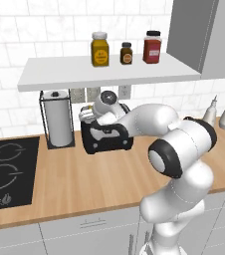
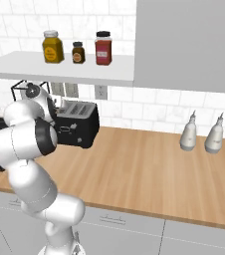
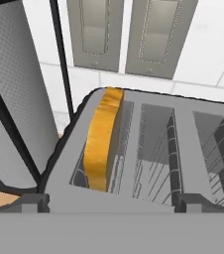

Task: Start the toaster. Once the lever pops up, take the bread to the plate on the dining counter.

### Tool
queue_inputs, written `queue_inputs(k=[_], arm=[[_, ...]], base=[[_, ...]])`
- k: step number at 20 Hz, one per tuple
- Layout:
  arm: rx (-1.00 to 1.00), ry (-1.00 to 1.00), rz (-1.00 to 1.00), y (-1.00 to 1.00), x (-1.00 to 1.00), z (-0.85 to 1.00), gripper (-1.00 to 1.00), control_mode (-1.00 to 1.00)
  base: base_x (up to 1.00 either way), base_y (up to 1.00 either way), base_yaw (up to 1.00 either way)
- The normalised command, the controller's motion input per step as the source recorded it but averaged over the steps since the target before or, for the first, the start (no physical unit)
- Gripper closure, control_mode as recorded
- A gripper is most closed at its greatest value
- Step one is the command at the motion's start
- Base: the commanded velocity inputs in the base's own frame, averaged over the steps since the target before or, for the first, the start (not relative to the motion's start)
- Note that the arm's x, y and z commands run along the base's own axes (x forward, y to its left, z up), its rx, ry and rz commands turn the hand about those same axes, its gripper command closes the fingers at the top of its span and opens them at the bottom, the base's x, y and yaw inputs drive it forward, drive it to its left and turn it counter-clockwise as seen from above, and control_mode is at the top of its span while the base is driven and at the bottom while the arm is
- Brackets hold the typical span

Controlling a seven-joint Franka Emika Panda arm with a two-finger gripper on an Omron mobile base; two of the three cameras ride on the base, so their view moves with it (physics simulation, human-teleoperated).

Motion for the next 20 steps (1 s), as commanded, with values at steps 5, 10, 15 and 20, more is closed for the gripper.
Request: queue_inputs(k=[5, 10, 15, 20], arm=[[0.00, 0.00, 0.00, 0.09, 0.11, 0.00, -1.00, -1.00], [0.00, 0.00, 0.00, 0.05, 0.17, 0.00, -1.00, -1.00], [0.00, 0.00, 0.00, 0.03, 0.18, -0.14, -1.00, -1.00], [0.00, 0.00, 0.00, 0.03, 0.16, -0.16, -1.00, -1.00]], base=[[0.00, 0.00, 0.00], [0.00, 0.00, 0.00], [0.00, 0.00, 0.00], [0.00, 0.00, 0.00]])
